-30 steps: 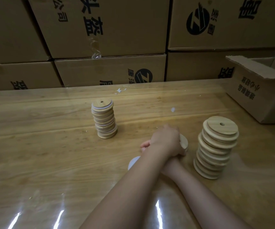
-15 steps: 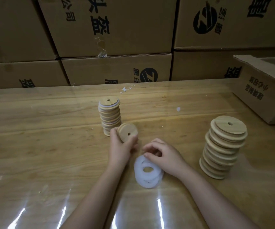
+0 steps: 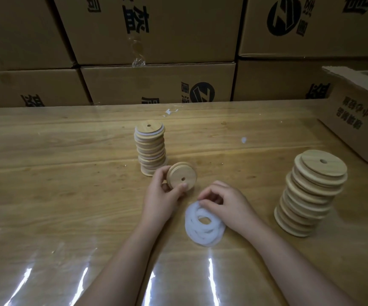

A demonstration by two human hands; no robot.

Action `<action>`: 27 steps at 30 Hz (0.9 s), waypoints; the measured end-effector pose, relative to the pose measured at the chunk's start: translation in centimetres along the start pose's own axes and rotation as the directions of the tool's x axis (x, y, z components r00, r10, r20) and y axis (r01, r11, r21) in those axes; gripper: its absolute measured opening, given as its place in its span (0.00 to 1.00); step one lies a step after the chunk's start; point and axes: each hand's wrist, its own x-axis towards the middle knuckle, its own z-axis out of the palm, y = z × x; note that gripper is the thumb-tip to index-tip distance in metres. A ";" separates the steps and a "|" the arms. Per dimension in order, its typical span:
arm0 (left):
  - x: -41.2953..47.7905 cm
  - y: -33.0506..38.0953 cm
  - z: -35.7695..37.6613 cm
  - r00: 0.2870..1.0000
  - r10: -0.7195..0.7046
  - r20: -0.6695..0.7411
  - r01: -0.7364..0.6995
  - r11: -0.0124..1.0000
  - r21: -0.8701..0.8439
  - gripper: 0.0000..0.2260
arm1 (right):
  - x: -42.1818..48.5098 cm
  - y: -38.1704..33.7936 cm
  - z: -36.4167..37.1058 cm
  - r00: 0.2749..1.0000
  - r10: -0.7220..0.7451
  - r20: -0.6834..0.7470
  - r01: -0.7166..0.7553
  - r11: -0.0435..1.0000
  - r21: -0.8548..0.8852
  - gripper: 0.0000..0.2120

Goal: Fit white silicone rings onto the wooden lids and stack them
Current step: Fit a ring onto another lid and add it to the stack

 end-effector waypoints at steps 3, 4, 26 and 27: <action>0.2 0.2 0.1 1.000 -0.010 0.009 0.010 1.000 -0.019 0.15 | -0.1 -0.2 -0.1 0.999 0.002 -0.044 0.001 0.999 0.052 0.07; 0.3 0.3 0.2 1.000 -0.001 0.021 0.002 1.000 -0.022 0.15 | -0.1 -0.2 -0.1 0.998 0.001 -0.063 0.005 0.996 0.085 0.06; -0.4 0.3 0.7 0.952 0.187 0.243 -0.217 0.971 0.102 0.12 | 0.2 0.1 -0.6 0.928 -0.006 -0.372 0.118 0.953 0.279 0.09; -0.4 0.4 0.8 0.946 0.200 0.255 -0.232 0.967 0.104 0.11 | 0.2 0.1 -0.6 0.928 -0.012 -0.372 0.127 0.949 0.287 0.09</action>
